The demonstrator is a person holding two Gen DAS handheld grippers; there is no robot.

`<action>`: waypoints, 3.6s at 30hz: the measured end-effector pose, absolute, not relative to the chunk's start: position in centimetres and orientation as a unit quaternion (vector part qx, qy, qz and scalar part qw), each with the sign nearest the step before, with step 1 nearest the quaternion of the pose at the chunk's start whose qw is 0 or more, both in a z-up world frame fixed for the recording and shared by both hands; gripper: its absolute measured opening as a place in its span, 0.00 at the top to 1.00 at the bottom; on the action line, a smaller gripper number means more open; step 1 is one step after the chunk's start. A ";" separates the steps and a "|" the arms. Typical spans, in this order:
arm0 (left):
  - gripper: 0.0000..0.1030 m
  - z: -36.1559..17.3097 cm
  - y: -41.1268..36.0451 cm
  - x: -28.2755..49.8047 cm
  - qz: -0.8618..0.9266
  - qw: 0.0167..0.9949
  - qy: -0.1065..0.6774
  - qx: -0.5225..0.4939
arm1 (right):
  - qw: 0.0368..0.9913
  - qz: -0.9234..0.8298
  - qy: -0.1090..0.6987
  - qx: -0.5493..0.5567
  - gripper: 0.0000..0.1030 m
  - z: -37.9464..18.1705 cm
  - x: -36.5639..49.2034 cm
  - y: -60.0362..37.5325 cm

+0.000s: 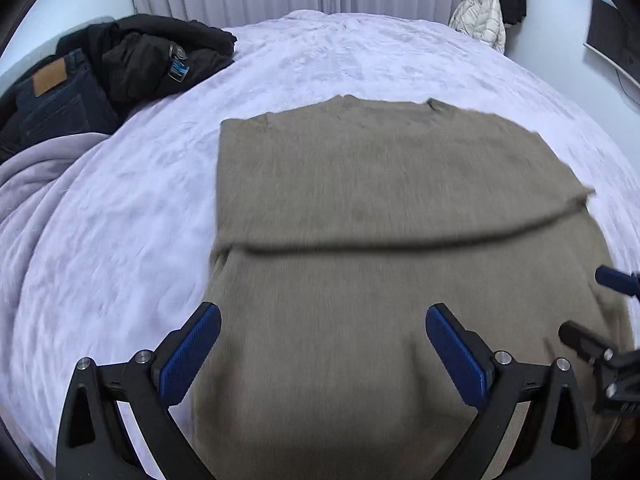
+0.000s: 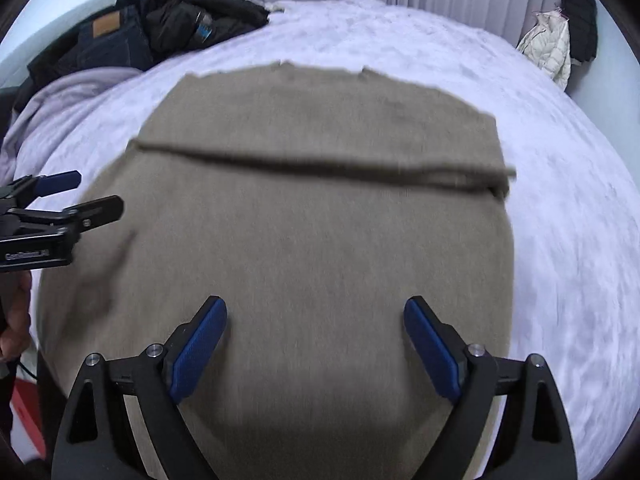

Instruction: Fold small clothes

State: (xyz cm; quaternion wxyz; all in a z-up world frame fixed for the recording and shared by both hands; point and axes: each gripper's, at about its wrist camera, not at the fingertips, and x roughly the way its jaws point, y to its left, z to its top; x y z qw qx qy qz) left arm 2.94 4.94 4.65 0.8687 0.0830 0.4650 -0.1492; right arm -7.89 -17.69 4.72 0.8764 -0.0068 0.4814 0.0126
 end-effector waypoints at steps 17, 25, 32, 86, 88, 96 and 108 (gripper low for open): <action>0.00 1.0 7.9 -9.3 -0.092 0.885 0.443 0.113 | 0.887 -0.002 0.458 -0.059 0.10 2.6 -14.9 -16.6; 0.00 1.7 10.5 -13.4 -0.133 0.874 0.450 0.127 | 0.882 0.057 0.450 -0.125 0.10 2.6 -21.4 -16.5; 0.00 4.7 6.0 -15.7 -0.235 0.876 0.399 0.137 | 0.881 0.112 0.428 -0.167 0.09 4.9 -22.8 -13.3; 0.00 1.8 3.5 -13.6 -0.184 0.856 0.471 0.110 | 0.882 0.101 0.446 -0.116 0.09 3.4 -19.9 -13.7; 0.00 1.7 4.1 -14.2 -0.186 0.856 0.471 0.105 | 0.885 0.102 0.443 -0.101 0.09 2.9 -20.1 -13.7; 0.00 1.4 4.9 -14.4 -0.187 0.855 0.473 0.100 | 0.885 0.106 0.438 -0.118 0.09 1.9 -22.4 -15.1; 0.00 0.6 7.4 -17.5 -0.188 0.854 0.470 0.118 | 0.883 0.086 0.437 -0.148 0.09 1.4 -25.0 -15.5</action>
